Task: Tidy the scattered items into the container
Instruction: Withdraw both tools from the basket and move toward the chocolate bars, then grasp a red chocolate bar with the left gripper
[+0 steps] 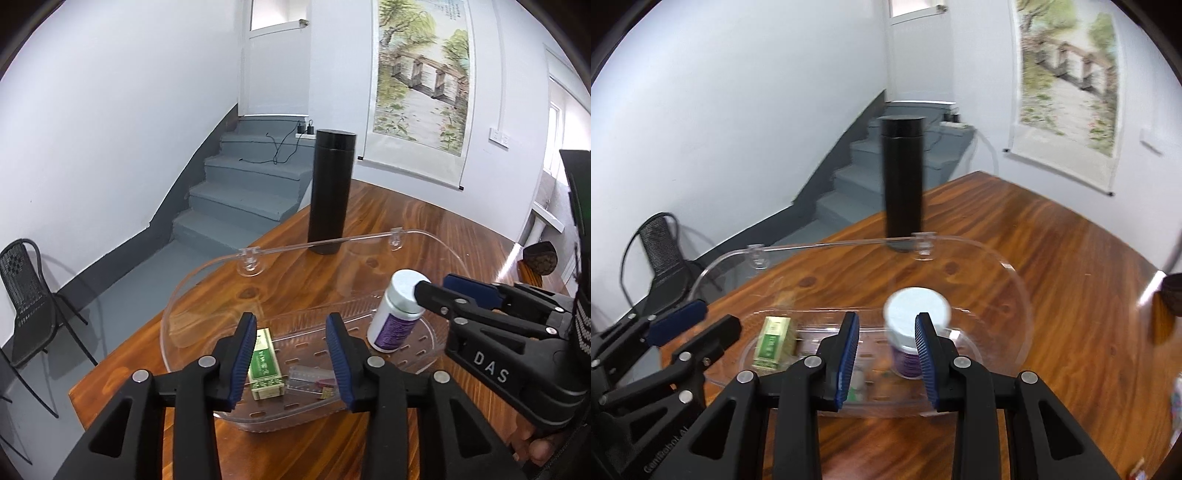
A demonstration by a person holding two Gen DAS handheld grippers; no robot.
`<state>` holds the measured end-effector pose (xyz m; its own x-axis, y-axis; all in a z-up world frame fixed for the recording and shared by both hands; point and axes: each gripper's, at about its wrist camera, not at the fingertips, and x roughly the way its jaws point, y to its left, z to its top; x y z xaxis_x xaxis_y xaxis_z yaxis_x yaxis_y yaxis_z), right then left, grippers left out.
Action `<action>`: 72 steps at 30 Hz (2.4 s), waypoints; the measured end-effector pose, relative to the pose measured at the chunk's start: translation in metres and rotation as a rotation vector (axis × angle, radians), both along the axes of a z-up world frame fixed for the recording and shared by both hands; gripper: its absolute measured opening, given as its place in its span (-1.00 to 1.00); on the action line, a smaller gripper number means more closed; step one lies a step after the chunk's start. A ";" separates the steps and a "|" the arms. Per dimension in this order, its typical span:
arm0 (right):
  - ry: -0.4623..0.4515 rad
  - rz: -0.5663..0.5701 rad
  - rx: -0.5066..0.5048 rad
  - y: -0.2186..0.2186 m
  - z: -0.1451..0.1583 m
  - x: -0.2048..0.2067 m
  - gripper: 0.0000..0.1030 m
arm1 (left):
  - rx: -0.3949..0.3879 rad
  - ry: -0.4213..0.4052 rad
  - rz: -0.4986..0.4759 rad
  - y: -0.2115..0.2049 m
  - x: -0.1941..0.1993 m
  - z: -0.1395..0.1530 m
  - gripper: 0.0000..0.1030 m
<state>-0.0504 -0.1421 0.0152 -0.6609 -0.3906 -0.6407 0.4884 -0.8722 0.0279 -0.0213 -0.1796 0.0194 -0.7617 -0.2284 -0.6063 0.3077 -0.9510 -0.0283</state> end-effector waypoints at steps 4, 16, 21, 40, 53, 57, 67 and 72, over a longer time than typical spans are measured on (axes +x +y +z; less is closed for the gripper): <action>0.010 -0.067 0.001 0.021 0.002 0.005 -0.35 | -0.007 0.003 -0.039 0.015 -0.003 0.002 -0.14; -0.027 -0.336 0.009 0.130 -0.017 0.022 -0.33 | -0.009 0.003 -0.235 0.087 -0.013 -0.001 0.06; -0.068 -0.473 0.023 0.206 -0.035 0.035 -0.20 | -0.012 -0.022 -0.348 0.130 -0.019 -0.008 0.06; -0.299 -0.708 0.000 0.407 -0.091 0.043 -0.20 | -0.044 -0.111 -0.631 0.265 -0.023 -0.038 0.06; -0.302 -0.548 -0.051 0.379 -0.082 0.107 -0.17 | -0.019 -0.163 -0.755 0.324 -0.042 -0.052 0.06; -0.263 -0.598 -0.057 0.386 -0.069 0.129 -0.17 | -0.020 -0.198 -0.796 0.352 -0.053 -0.058 0.06; -0.234 -0.670 -0.047 0.399 -0.062 0.154 -0.17 | 0.012 -0.280 -0.857 0.399 -0.075 -0.075 0.06; -0.243 -0.703 -0.069 0.406 -0.066 0.161 -0.17 | -0.019 -0.293 -0.886 0.417 -0.077 -0.082 0.06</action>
<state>0.1109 0.2635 -0.0506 -0.6129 0.0272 -0.7897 -0.2108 -0.9688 0.1303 -0.0978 0.2372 -0.0627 -0.4798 0.3510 -0.8041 -0.5382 -0.8416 -0.0463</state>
